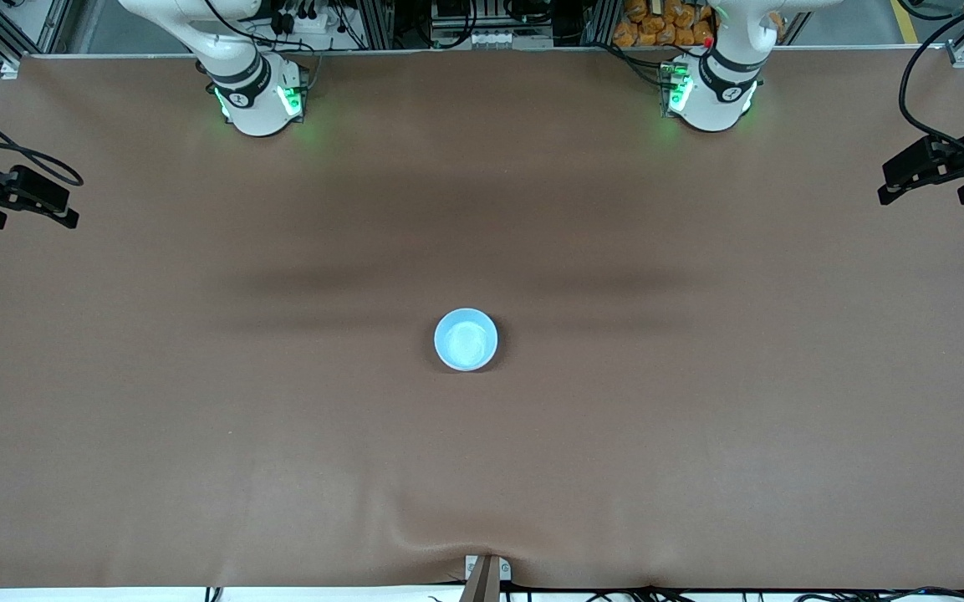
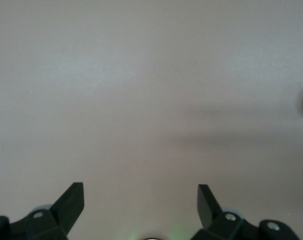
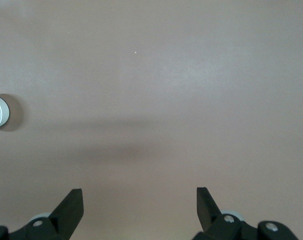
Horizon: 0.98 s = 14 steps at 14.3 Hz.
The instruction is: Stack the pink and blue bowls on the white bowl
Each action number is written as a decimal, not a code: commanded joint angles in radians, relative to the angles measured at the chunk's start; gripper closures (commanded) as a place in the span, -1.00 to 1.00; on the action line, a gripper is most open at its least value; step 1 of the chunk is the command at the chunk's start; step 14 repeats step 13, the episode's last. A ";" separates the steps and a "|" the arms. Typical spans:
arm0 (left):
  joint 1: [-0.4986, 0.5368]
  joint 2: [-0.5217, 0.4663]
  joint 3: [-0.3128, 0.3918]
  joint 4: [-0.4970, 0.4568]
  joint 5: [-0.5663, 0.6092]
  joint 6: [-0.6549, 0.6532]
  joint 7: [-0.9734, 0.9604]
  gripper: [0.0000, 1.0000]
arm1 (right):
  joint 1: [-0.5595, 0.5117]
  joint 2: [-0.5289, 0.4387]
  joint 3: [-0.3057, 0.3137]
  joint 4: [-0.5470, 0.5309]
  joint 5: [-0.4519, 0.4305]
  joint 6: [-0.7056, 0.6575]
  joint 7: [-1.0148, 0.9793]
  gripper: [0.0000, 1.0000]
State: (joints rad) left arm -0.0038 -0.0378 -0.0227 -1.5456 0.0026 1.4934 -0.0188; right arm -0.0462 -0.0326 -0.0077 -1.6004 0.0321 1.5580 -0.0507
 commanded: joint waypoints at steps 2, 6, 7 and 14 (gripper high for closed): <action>-0.005 0.006 0.003 0.012 -0.018 0.002 -0.001 -1.00 | -0.009 -0.015 0.011 -0.004 0.005 -0.007 -0.020 -1.00; -0.005 0.006 0.003 0.012 -0.018 0.002 -0.003 -1.00 | 0.015 -0.024 0.015 -0.007 0.005 -0.019 -0.011 -1.00; -0.005 0.006 0.003 0.012 -0.019 0.002 -0.003 -1.00 | 0.025 -0.029 0.015 -0.010 0.005 -0.021 -0.009 -1.00; -0.005 0.004 0.003 0.012 -0.019 -0.001 -0.001 -1.00 | 0.019 -0.032 0.006 -0.012 0.005 -0.035 -0.009 -1.00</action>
